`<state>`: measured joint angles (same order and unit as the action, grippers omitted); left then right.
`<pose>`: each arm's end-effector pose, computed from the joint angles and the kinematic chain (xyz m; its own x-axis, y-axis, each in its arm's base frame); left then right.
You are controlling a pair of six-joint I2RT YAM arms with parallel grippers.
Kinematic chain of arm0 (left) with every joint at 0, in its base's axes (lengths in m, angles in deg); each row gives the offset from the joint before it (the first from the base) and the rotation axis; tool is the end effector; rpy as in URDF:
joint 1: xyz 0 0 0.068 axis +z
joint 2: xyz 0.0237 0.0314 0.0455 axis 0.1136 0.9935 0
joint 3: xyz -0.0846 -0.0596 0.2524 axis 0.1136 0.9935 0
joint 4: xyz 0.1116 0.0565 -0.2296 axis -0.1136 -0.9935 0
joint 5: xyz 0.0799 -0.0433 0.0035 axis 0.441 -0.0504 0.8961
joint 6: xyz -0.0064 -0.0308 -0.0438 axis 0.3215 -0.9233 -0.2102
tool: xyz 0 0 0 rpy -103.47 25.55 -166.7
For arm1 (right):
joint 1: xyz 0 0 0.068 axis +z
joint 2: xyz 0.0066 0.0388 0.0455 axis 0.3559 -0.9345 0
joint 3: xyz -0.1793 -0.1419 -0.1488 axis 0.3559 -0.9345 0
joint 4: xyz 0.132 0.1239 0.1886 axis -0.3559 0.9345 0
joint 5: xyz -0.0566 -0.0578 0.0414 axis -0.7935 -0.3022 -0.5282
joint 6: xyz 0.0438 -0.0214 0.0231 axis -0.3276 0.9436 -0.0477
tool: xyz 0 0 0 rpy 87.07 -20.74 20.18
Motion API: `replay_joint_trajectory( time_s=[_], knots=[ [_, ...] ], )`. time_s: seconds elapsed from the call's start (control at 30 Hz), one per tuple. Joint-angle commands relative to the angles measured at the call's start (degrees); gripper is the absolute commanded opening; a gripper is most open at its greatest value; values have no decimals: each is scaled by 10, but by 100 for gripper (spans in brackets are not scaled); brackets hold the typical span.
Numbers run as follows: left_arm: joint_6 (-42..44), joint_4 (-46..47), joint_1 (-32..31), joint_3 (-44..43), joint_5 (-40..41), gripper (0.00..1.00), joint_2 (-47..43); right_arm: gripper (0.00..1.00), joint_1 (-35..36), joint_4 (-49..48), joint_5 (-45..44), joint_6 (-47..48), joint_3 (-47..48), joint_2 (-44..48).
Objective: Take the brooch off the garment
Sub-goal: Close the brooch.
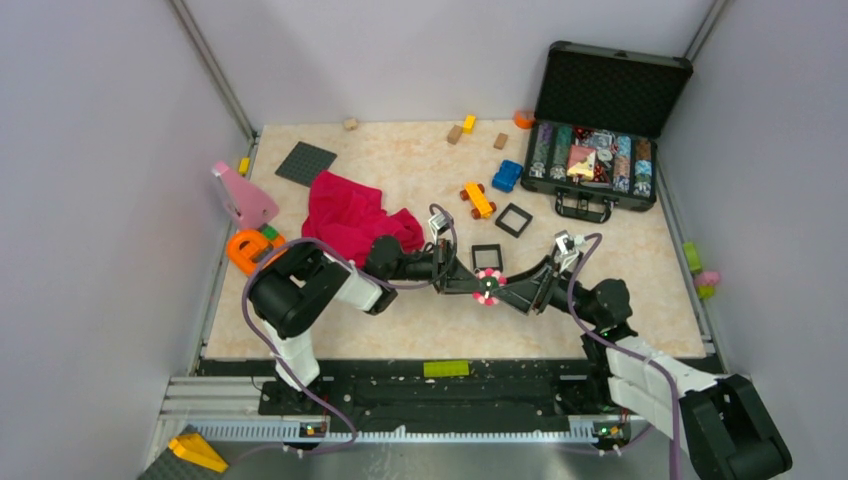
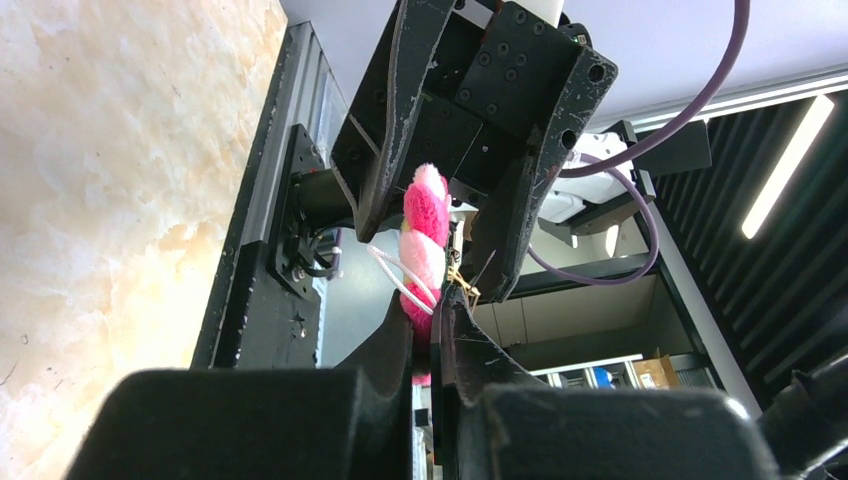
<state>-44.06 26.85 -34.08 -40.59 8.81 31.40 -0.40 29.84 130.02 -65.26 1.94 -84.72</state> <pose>0.2240 -0.2295 0.1753 -0.9719 0.0430 -0.2313 0.2252 -0.1144 -0.9676 0.1400 0.0783 0.1906 -0.6309 0.3946 -0.6681 -0.6430 0.2161 0.7348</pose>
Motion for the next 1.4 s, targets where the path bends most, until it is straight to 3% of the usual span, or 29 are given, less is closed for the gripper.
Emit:
replay_joint_trajectory(
  time_s=[0.0, 1.37],
  knots=[
    [-9, 47, -2, -16, -6, 0, -10, 53, 2, -24, 11, 7, 18, 3],
    [-15, 57, -9, -19, -10, 0, -8, 47, 19, -26, 7, 18, 28, -14]
  ],
)
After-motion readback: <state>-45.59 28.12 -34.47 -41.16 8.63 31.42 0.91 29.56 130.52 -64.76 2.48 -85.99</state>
